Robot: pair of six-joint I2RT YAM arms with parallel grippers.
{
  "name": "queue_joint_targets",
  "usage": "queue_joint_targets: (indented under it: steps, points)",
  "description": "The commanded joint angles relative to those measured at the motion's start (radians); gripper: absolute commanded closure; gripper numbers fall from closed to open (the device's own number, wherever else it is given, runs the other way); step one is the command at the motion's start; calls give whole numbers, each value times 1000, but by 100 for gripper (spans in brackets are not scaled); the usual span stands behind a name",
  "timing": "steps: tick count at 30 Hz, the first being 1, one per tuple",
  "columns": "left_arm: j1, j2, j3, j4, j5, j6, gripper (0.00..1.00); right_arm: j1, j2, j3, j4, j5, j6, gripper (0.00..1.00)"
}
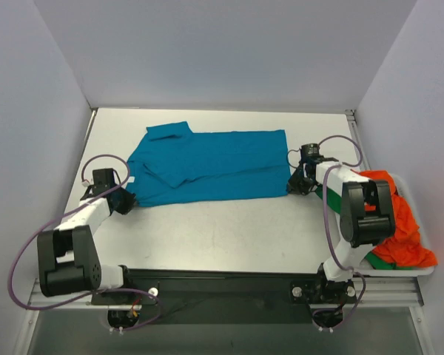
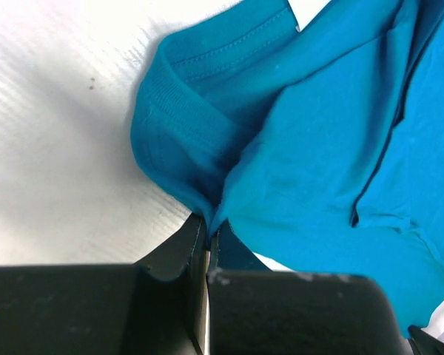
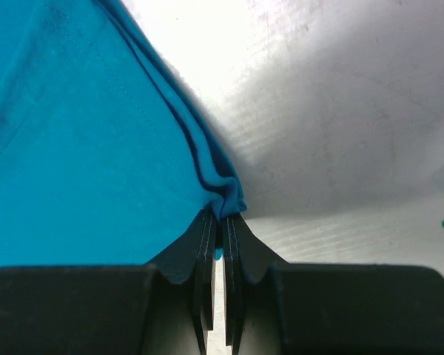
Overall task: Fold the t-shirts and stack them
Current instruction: Fold the flattened tshirt in 1/3 of the way
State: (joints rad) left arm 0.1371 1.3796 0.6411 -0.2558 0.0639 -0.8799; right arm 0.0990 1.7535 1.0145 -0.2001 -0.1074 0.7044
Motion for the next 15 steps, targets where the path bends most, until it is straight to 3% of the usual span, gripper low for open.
queue_joint_targets:
  steps: [1, 15]
  points:
    - [7, -108, 34, -72, -56, 12, 100, -2, -122, -59, -79, 25, -8, 100]
    - [90, -471, -92, -315, -90, 64, 100, -31, -639, -496, -160, -106, 93, 100]
